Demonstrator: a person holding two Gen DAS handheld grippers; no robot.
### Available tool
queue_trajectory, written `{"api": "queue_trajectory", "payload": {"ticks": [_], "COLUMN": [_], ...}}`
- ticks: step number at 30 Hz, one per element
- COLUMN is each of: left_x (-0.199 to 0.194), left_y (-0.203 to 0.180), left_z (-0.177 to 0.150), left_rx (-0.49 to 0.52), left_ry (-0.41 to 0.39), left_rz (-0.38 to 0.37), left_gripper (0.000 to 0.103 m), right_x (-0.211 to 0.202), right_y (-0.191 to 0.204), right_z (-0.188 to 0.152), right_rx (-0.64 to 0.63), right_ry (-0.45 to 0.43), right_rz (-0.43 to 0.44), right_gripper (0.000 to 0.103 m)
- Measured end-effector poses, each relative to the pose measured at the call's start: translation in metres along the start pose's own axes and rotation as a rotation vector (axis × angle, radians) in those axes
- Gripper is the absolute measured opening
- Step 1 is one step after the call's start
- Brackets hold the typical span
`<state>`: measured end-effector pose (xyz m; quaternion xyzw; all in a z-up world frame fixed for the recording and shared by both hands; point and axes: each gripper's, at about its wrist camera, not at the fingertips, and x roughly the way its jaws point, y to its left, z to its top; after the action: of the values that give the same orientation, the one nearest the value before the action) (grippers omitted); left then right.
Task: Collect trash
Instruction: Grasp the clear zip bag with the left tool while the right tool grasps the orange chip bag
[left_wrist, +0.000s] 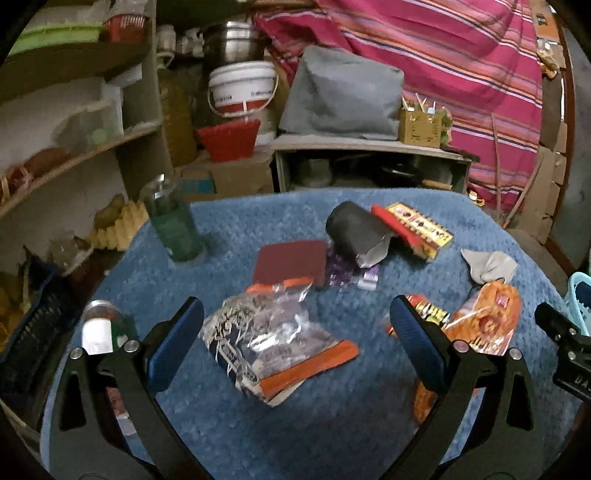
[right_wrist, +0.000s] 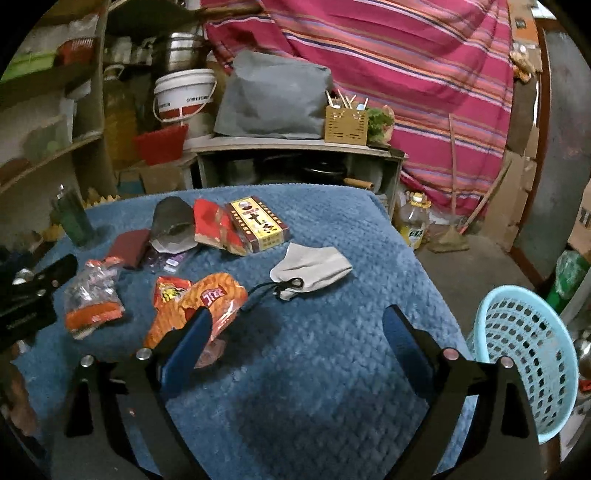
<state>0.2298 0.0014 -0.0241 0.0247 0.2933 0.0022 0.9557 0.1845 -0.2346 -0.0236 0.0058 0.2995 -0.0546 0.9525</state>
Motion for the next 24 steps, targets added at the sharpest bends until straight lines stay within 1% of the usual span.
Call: {"api": "queue_trajectory", "payload": {"ticks": [3,5,7,9,10,12,14,15,17,20,24], "left_x": [0.016,0.026,0.033,0.040,0.044,0.055,0.061,0.065,0.069,0.068,0.054], "left_y": [0.015,0.021,0.022,0.021,0.019,0.016,0.014,0.014,0.016,0.018,0.017], "left_z": [-0.007,-0.011,-0.013,-0.015,-0.016,-0.019,-0.020,-0.021,-0.020,-0.019,-0.018], "left_rx": [-0.068,-0.101,-0.111,-0.105,-0.096,-0.081,-0.076,-0.074,-0.077,-0.080,-0.054], "left_ry": [0.049,0.074,0.085,0.092,0.098,0.117,0.143,0.160,0.173,0.165,0.139], "left_rz": [-0.039,-0.056,-0.054,-0.036,-0.023,-0.006,-0.011,-0.020,-0.033,-0.047,-0.060], "left_gripper": [0.097,0.097,0.097,0.097,0.096,0.090,0.078,0.074,0.057,0.049,0.044], "right_x": [0.004,0.009,0.015,0.019,0.020,0.023,0.026,0.025,0.024,0.026,0.024], "right_y": [0.004,0.005,0.005,0.007,0.008,0.010,0.010,0.010,0.009,0.009,0.009], "right_z": [-0.007,-0.013,-0.019,-0.022,-0.023,-0.025,-0.025,-0.026,-0.026,-0.027,-0.027], "right_rx": [-0.022,-0.022,-0.023,-0.028,-0.035,-0.042,-0.039,-0.039,-0.036,-0.030,-0.032], "right_ry": [-0.005,0.011,0.035,0.051,0.053,0.057,0.073,0.073,0.068,0.076,0.068], "right_rz": [-0.031,-0.027,-0.020,-0.008,-0.007,-0.008,-0.001,0.001,0.004,0.010,0.016], "right_gripper": [0.092,0.092,0.092,0.092,0.092,0.092,0.091,0.092,0.092,0.092,0.092]}}
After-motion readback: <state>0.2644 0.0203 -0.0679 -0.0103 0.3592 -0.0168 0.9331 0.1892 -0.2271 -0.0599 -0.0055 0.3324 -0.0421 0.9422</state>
